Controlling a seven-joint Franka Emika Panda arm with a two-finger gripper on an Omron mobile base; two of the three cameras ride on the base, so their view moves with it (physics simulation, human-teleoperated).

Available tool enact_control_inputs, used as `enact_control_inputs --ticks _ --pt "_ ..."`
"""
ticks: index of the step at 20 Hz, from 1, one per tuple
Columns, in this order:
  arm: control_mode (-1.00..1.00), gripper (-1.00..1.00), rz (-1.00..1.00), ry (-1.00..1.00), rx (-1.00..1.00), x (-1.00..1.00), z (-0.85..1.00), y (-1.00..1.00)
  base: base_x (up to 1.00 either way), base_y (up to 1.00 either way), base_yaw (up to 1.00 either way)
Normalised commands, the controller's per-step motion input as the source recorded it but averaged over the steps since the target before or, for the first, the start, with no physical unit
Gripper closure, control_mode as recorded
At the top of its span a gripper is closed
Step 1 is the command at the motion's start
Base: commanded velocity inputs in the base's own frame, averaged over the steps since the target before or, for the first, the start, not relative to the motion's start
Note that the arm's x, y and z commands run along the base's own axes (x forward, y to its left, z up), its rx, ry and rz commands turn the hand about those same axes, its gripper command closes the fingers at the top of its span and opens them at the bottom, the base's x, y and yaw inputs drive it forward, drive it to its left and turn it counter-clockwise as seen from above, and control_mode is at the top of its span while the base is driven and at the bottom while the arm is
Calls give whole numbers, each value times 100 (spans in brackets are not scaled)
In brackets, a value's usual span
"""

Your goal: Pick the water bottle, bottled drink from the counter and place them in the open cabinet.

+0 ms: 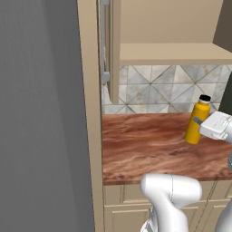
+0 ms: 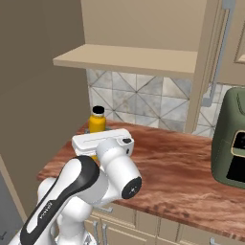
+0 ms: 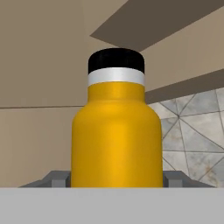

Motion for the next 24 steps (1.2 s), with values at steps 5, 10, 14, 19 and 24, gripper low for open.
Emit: enact_control_inputs --ticks 5,10,14,19,24 --pt "-100 100 0 0 0 -1 0 0 0 0 0" --pt "-100 100 -3 -5 0 -10 12 2 0 0 0" --pt "-100 100 -4 0 0 -4 30 1 0 0 0" --pt "-100 100 -4 11 -5 -1 27 1 0 0 0" --pt "-100 100 -6 15 -6 0 24 0 0 0 0"
